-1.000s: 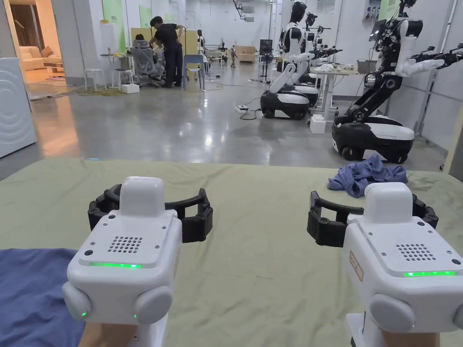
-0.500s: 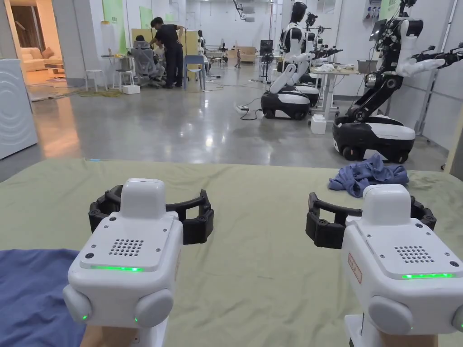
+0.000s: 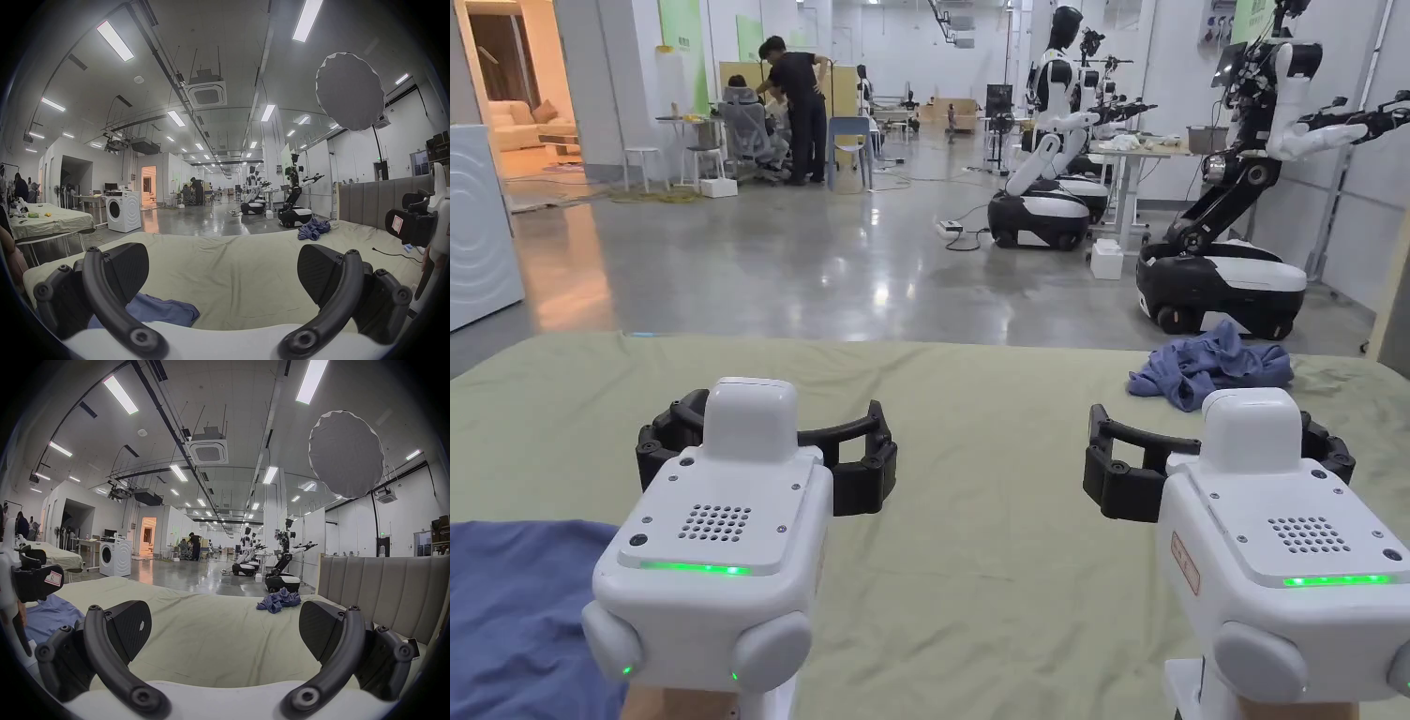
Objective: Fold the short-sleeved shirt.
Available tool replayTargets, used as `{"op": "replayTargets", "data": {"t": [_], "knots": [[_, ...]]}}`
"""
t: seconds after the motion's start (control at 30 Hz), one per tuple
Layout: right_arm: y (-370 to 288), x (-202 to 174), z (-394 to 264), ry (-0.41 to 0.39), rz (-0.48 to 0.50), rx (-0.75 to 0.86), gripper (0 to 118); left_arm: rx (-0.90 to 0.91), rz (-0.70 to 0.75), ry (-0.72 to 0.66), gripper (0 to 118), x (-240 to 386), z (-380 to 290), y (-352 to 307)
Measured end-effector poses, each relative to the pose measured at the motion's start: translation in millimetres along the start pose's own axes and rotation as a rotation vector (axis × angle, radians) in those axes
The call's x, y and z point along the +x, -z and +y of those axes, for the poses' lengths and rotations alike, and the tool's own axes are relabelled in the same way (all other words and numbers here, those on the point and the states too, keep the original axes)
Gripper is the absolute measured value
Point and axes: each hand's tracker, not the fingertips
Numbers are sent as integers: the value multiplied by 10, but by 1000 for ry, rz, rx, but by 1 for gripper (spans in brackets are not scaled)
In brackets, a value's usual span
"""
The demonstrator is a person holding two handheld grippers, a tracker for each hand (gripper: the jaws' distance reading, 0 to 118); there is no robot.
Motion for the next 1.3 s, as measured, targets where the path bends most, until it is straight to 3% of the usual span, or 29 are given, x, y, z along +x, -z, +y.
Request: {"op": "replayTargets", "data": {"t": [0.33, 0.37, 0.4, 0.43, 0.47, 0.5, 0.6, 0.63, 0.77, 1.03, 1.13, 1.3], "knots": [[-65, -13, 43, -24, -15, 11, 118, -20, -29, -31, 118, 21, 81, -31], [-82, -11, 49, -30, -12, 13, 114, -23, -45, -35, 118, 23, 89, -45], [-103, -15, 57, -34, -15, 17, 100, -21, -49, -34, 118, 38, 98, -56], [-116, -14, 68, -35, -9, 19, 51, -19, -50, -31, 118, 58, 103, -63], [-150, -71, 107, -32, -40, 29, 12, -12, -55, -27, 113, 79, 105, -75], [-163, -90, 116, -22, -64, 24, 8, -6, -54, -24, 100, 100, 104, -86], [-176, -56, 182, 6, -24, -38, 8, -10, -21, -10, 18, 179, 116, -76], [-188, -47, 178, 8, -19, -35, 7, -7, -14, -8, 5, 198, 112, -71], [-212, 13, 119, -46, -44, -37, 5, -34, -62, -47, 4, 258, 136, -63], [-189, 273, 79, 6, -87, -59, 3, -29, -85, -23, 4, 361, 101, -69], [-121, 171, 92, 19, -40, -67, 3, -43, -64, -39, 4, 192, 109, -100], [65, -489, 165, 41, 144, -42, 3, -41, 119, -2, 4, -569, 135, -407]]}}
